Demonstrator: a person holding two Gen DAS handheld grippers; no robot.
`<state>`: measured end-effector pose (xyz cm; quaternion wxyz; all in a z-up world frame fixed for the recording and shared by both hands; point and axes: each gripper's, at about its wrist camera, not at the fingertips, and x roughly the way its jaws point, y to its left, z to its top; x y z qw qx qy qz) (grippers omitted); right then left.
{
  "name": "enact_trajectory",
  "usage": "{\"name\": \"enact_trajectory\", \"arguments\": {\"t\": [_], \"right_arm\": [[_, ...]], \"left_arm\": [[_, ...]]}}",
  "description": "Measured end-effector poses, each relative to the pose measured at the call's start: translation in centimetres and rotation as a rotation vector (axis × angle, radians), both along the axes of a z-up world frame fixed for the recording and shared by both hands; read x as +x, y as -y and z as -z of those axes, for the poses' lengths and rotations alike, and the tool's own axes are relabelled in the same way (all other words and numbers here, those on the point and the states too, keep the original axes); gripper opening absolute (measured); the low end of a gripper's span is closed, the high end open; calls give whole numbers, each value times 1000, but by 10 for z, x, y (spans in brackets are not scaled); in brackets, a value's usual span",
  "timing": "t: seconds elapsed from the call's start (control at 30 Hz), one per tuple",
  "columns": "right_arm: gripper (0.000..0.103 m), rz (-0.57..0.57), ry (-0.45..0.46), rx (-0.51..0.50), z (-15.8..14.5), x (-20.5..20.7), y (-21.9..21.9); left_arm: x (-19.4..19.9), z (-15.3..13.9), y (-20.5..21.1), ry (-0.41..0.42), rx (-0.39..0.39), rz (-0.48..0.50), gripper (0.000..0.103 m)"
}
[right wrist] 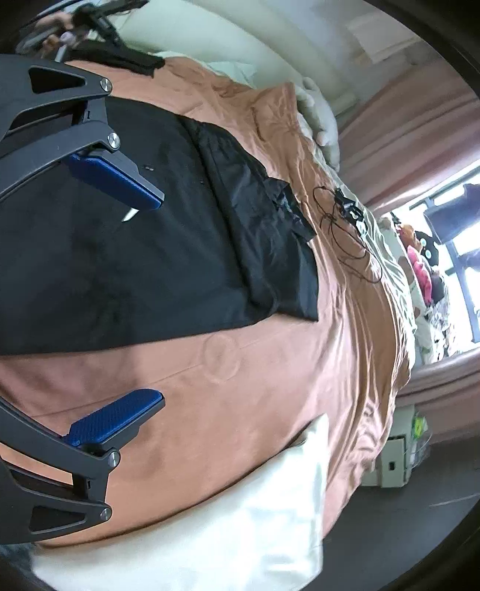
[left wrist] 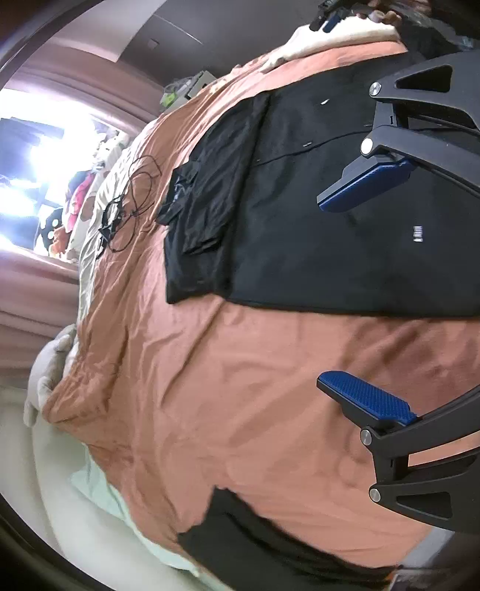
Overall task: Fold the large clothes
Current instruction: 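Open both tools and withdraw them from the folded shirt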
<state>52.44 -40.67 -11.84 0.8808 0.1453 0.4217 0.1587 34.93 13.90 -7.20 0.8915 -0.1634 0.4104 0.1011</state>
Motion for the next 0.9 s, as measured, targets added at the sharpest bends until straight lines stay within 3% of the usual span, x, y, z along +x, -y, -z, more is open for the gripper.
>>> {"name": "enact_trajectory", "arguments": {"t": [0.53,0.9], "right_arm": [[98,12,32,16,24,-94,30],[98,21,-12,162,68,-153,40]], "left_arm": [[-98,39,25,33,-89,-33,80],[-146,72,32,65,-216,-58,73]]}}
